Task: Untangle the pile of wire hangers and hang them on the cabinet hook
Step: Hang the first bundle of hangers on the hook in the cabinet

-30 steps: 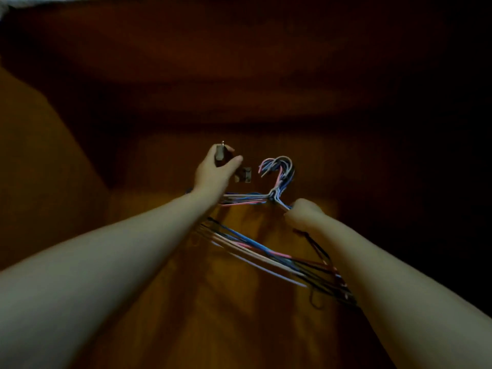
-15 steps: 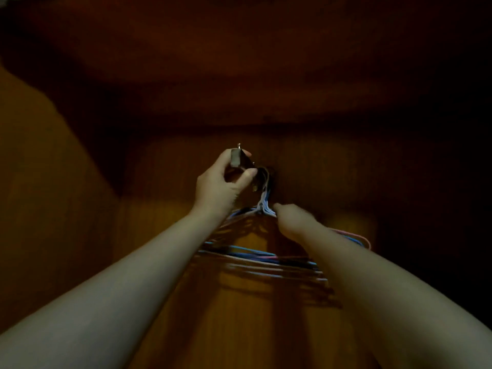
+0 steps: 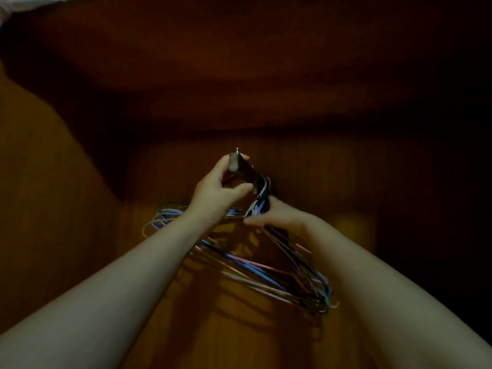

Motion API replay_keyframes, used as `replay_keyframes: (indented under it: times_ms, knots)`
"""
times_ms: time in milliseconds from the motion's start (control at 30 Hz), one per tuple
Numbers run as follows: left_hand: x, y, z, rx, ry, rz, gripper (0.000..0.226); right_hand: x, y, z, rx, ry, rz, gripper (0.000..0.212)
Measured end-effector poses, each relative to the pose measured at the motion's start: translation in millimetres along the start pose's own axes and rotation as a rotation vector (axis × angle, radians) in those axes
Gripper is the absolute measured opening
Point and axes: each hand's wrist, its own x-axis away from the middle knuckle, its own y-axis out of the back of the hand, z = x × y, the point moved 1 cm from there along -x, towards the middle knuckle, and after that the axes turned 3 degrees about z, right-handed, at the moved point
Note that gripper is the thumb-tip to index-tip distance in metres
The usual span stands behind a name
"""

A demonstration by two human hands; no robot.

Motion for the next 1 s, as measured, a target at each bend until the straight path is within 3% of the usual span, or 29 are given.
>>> replay_keyframes:
  times_ms: [67, 133, 300, 567, 700, 833, 900, 1000]
  knots:
    - [-0.1, 1.7, -0.8, 0.002, 0.006, 0.026, 0.05, 1.0, 2.9, 5.6, -0.246, 0.053, -0.143, 0.077]
    - [0.5, 2.0, -6.3, 0.011, 0.019, 0.04, 0.05, -1.5, 1.4, 6.1, -0.346, 0.037, -0.252, 0.072]
    - [1.6, 1.7, -15.4, 0.026, 0.097, 0.033, 0.056, -11.0, 4.7, 9.4, -0.574, -0.006, -0.189, 0.058]
    - [4.3, 8.3, -33.9, -0.107, 0.198, 0.103, 0.057, 7.3, -2.2, 16.4, -0.138, -0.173, -0.208, 0.058]
    - [17.8, 8.0, -44.4, -0.163, 0.295, 0.129, 0.073, 46.2, -12.8, 24.9, 0.229, -0.039, -0.626, 0.059]
    - [78.4, 21.6, -47.9, 0.034, 0.353, 0.076, 0.081, 99.7, -31.1, 40.6, -0.017, 0.093, -0.719, 0.044]
    - [116.0, 31.0, -48.8, 0.096, 0.347, -0.026, 0.071, 131.7, -48.7, 53.0, -0.114, 0.132, -0.732, 0.035]
    - [170.9, 42.4, -62.9, -0.002, 0.34, -0.074, 0.058, 184.2, -86.4, 75.2, -0.252, 0.159, -0.71, 0.016]
